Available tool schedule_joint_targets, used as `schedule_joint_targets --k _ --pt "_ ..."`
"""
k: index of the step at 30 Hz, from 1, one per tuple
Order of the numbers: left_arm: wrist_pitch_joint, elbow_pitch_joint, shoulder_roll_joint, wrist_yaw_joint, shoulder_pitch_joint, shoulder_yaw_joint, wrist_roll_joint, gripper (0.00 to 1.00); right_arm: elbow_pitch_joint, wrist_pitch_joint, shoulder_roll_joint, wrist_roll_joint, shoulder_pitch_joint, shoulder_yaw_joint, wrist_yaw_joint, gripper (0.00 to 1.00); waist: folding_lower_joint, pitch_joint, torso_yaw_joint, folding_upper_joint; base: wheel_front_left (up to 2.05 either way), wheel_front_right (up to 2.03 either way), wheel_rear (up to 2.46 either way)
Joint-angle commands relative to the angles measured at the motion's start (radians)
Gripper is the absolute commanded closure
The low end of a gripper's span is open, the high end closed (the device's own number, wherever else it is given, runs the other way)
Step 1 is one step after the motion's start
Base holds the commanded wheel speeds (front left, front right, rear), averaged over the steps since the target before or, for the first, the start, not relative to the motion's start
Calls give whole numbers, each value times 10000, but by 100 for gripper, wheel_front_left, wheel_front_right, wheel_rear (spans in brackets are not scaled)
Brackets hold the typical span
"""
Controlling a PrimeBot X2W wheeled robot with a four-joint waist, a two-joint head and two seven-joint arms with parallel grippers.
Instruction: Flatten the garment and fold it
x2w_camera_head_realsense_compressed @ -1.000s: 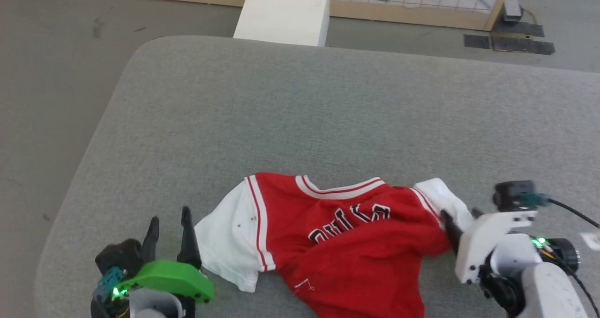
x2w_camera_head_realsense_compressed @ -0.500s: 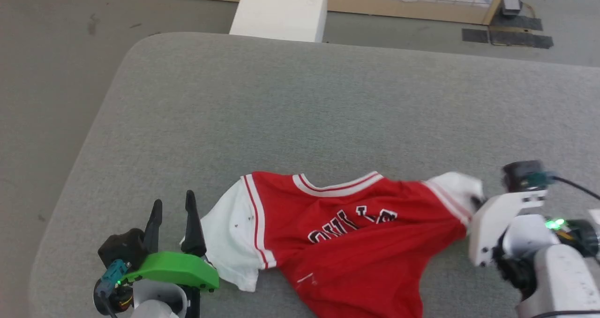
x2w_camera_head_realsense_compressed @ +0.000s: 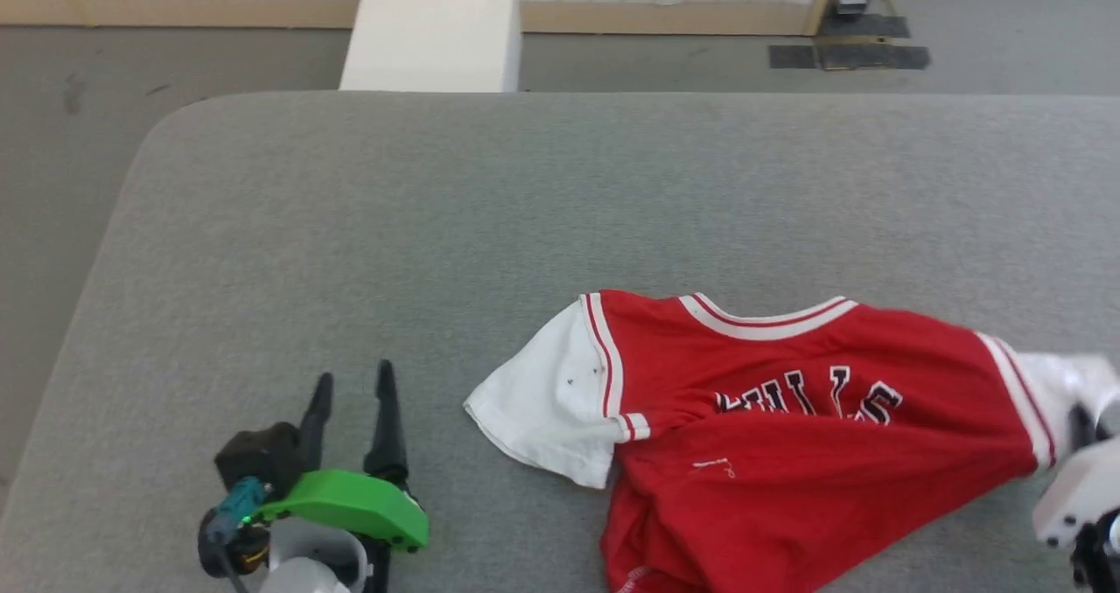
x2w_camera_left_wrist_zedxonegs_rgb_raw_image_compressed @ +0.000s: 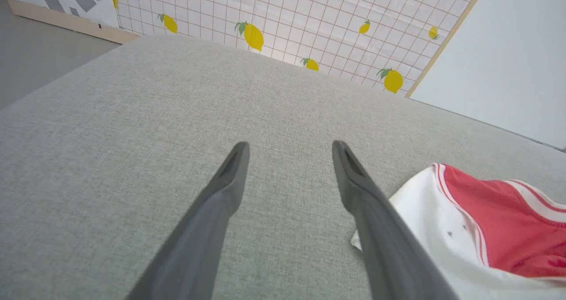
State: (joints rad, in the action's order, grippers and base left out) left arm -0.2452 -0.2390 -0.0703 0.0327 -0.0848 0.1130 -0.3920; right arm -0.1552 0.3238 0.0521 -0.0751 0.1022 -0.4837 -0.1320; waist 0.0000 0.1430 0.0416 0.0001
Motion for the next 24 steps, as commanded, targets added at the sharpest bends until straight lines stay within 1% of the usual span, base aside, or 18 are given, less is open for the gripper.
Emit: schedule_joint_targets --k 1,5,6,7,8,12,17,22,24 --pt "164 -66 -55 -114 -200 127 130 0 -274 29 -15 -266 -163 -42 13 100 0 -51 -290 -1 0 0 0" --pt "871 -244 -168 -370 -403 555 197 0 -894 36 -16 -774 -312 65 13 100 0 -64 -489 -1 0 0 0" --pt "1098 -296 -171 -421 -480 659 195 0 -985 21 -16 -833 -335 124 13 98 0 -67 -515 -1 0 0 0" --pt "1444 -380 -187 -463 -588 796 210 0 -1059 -27 -16 -908 -356 204 13 58 0 -75 -546 -1 0 0 0" --pt "1724 -434 -216 -483 -683 910 252 0 -1104 -64 -16 -993 -363 252 13 0 0 -79 -579 -1 0 0 0" --pt "3158 -707 -324 -436 -1161 1251 311 0 -1031 -480 -17 -1045 -429 523 13 0 0 -78 -754 -1 0 0 0" --pt "4967 -876 -524 -140 -1634 1505 424 0 -656 -1158 -17 -1014 -660 936 13 0 0 -30 -1009 -1 0 0 0" --pt "6541 -1000 -807 368 -1931 1637 669 0 -406 -1435 -18 -1179 -858 1310 13 0 0 86 -1316 -1 0 0 0" --pt "7123 -1053 -866 402 -1991 1701 633 0 -342 -1489 -18 -1284 -857 1466 13 0 0 141 -1447 -1 0 0 0"
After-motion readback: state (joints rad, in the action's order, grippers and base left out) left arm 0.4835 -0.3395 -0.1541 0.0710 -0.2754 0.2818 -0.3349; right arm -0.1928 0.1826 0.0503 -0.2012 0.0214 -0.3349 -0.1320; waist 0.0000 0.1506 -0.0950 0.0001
